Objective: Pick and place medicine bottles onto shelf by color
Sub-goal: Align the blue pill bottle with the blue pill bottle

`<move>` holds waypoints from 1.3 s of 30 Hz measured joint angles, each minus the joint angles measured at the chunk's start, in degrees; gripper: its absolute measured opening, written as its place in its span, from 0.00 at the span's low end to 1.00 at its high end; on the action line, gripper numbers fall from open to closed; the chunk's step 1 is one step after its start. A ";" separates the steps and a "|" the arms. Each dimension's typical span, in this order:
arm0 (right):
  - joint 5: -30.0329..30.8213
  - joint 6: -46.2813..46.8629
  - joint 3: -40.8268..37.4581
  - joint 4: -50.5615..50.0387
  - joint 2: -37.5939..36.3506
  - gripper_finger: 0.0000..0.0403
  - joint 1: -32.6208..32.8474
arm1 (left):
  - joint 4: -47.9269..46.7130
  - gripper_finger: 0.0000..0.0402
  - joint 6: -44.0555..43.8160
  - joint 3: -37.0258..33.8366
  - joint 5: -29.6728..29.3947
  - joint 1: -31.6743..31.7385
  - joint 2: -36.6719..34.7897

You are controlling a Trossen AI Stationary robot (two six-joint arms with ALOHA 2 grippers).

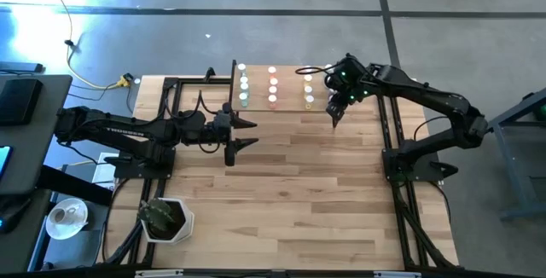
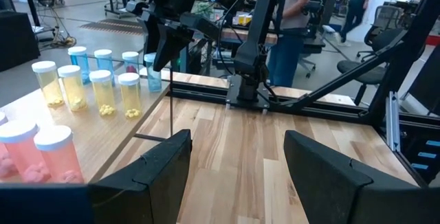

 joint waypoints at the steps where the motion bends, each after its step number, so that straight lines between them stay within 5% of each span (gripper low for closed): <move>1: 0.00 0.00 -0.04 0.12 0.05 0.25 0.00 | 0.00 0.55 -0.11 0.00 0.00 0.01 0.00; 19: 0.45 1.07 -1.11 0.39 -0.01 0.25 0.00 | 0.00 0.55 -0.41 0.00 0.13 0.01 0.00; 29: 0.68 1.03 -1.42 0.00 0.12 0.39 0.00 | 0.00 0.55 -0.41 0.00 0.09 0.02 0.00; 39: 0.63 1.02 -0.78 0.38 0.16 0.40 0.00 | 0.00 0.55 -0.41 0.00 -0.02 0.02 0.00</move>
